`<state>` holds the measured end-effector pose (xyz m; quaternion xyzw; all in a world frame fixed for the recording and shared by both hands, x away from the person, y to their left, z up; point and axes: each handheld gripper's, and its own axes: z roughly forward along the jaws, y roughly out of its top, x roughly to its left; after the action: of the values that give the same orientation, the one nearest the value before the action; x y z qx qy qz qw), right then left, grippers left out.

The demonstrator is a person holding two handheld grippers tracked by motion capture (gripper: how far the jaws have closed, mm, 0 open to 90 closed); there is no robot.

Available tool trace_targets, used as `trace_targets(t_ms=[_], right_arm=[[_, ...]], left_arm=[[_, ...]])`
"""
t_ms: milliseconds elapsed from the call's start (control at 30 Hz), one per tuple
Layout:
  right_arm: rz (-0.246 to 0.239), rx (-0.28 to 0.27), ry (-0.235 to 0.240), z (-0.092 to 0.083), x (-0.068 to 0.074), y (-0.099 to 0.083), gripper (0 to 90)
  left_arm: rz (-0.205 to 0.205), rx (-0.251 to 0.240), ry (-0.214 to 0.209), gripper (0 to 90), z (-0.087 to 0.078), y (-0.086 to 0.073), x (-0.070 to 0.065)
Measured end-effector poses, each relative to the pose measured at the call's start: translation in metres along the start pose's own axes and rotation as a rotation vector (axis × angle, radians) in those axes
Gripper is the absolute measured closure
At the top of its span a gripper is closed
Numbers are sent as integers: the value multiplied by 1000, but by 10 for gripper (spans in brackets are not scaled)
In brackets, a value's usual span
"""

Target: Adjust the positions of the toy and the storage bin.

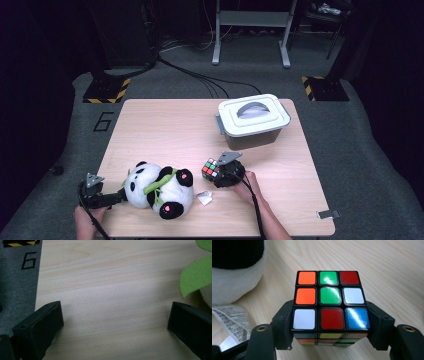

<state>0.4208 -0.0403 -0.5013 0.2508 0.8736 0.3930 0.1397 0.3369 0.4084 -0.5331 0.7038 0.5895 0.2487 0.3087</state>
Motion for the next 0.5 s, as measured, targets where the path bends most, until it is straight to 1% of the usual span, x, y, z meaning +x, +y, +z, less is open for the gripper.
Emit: trace_targets(t_ms=[133, 200, 233, 333, 400, 500], right_arm=[[20, -8, -22, -2, -2, 1, 335], [37, -12, -45, -2, -3, 3, 335], [38, -9, -56, -3, -4, 3, 335], [70, -12, -104, -4, -7, 5, 335], [98, -7, -124, -3, -10, 5, 335], [122, 3, -156, -3, -15, 4, 335]], left_arm=[[0, 0, 0, 0, 0, 0, 0], [0, 0, 0, 0, 0, 0, 0], [0, 0, 0, 0, 0, 0, 0], [0, -1, 0, 0, 0, 0, 0], [0, 0, 0, 0, 0, 0, 0], [-1, 0, 0, 0, 0, 0, 0]])
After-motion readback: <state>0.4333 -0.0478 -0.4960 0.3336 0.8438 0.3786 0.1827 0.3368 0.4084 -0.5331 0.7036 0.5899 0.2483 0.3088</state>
